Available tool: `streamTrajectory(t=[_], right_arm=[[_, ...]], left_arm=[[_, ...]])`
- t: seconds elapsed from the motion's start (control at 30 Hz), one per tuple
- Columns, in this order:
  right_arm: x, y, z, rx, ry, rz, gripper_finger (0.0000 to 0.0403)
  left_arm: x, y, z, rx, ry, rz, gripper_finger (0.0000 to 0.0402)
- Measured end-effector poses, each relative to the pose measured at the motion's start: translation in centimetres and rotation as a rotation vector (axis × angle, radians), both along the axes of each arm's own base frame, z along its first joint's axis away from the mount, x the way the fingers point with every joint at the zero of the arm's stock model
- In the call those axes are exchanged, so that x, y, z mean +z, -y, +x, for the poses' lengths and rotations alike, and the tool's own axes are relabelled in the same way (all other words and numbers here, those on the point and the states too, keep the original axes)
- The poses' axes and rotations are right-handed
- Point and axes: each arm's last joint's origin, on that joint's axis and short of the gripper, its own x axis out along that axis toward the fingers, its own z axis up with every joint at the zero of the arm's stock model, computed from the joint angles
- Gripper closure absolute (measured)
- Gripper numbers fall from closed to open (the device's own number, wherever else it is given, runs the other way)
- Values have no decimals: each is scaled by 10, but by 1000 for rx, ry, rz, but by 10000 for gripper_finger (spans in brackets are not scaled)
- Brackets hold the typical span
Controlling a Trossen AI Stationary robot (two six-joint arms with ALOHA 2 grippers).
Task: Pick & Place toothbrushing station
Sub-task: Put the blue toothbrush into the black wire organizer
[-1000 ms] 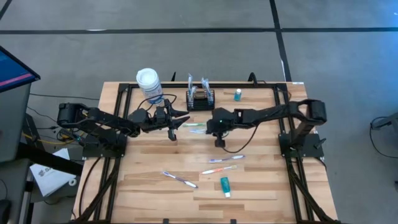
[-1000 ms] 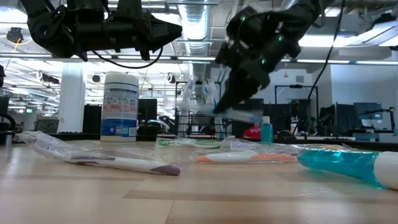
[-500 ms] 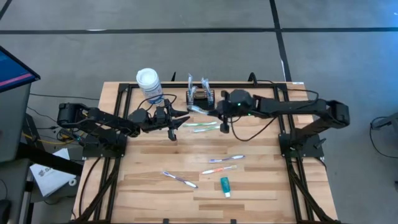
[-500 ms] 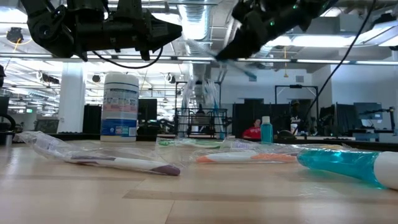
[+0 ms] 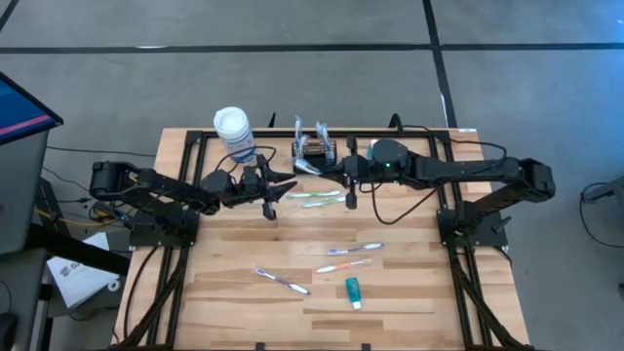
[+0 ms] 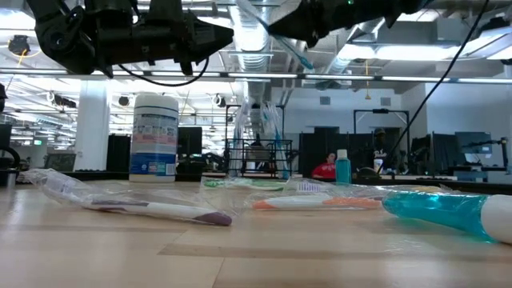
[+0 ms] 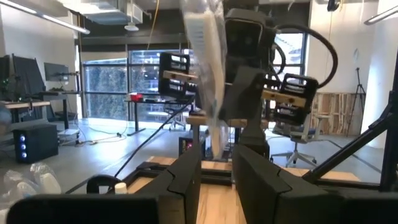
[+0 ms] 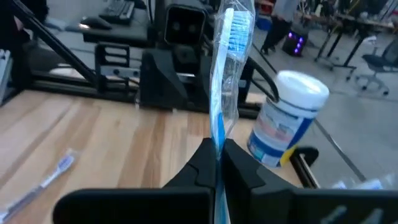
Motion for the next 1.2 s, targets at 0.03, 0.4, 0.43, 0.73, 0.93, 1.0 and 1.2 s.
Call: streamTrajectory(t=[0.03,0.4,0.43,0.73,0.93,1.0,1.2], right_arm=[[1,-2,1,7,9,-2,402],[10,-13,4,43,100,-15,401],[10,-13,4,44,102,-16,401],[10,-19,4,62,107,-15,401],[11,-19,4,64,115,-19,401],[12,-19,5,64,122,-20,401],[14,-19,5,64,150,-23,401]], left_arm=[[1,0,0,0,11,1,314],[20,0,0,-6,158,22,314],[22,0,1,-16,165,26,314],[41,2,11,-103,210,67,302],[41,2,11,-102,210,67,262],[41,2,11,-99,208,65,249],[39,1,22,-100,198,62,219]])
